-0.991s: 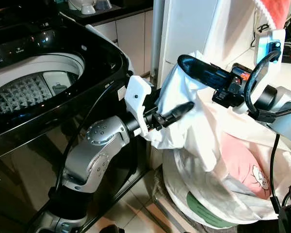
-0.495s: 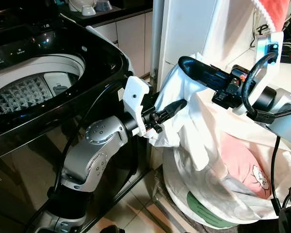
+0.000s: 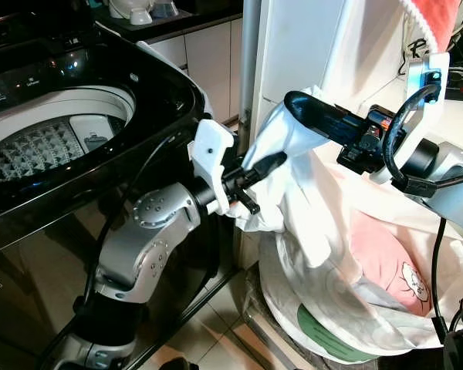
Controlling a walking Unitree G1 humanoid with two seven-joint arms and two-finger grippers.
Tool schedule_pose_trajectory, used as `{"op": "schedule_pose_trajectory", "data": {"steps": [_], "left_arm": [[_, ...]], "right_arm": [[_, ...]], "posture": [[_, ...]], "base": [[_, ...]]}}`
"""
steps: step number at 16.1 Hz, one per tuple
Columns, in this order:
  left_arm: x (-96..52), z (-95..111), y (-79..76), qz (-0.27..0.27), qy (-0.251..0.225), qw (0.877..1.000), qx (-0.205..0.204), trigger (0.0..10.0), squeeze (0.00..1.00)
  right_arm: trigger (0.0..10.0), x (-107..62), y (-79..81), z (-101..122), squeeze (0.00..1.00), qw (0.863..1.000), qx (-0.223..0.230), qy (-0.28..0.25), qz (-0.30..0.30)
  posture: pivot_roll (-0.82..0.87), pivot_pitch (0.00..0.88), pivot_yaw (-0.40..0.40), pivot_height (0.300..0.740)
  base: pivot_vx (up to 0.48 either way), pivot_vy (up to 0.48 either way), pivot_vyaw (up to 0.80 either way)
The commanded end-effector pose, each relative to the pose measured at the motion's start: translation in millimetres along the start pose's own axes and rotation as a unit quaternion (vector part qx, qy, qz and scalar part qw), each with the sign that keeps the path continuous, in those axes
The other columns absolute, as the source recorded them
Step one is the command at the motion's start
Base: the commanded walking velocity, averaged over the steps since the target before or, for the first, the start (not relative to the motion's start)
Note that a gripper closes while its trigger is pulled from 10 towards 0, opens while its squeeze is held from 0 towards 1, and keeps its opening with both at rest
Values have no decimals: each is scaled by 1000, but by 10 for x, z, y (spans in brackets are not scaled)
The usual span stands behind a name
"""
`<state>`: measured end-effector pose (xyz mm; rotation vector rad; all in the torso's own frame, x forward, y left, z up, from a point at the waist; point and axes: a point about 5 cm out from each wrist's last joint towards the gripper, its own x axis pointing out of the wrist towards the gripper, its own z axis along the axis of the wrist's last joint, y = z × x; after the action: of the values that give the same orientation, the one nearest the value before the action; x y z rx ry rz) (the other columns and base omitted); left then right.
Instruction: Clothes washing
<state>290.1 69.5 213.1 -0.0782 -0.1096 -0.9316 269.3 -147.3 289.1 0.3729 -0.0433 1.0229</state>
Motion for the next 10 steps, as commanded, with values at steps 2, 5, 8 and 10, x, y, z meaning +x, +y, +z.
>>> {"op": "schedule_pose_trajectory", "data": {"steps": [2,5,8,10], "left_arm": [[-23,29,114,31,0,999,9,0,0],[-57,194,374,94,-13,994,54,0,0],[-202,971,1016,219,-22,941,258,0,0],[-438,1779,1381,315,-15,858,406,0,0]], "right_arm": [[745,-6,72,41,1000,1000,-18,-5,15],[10000,-23,35,45,1000,1000,-12,-9,2],[10000,-38,-38,30,0,999,-35,-2,-37],[10000,-21,-37,-9,0,998,-41,5,-40]], "posture": [[-88,0,32,740],[-83,0,33,740],[-62,0,31,740],[-57,0,31,740]], "base": [[0,0,0],[0,0,0],[0,0,0],[0,0,0]]}}
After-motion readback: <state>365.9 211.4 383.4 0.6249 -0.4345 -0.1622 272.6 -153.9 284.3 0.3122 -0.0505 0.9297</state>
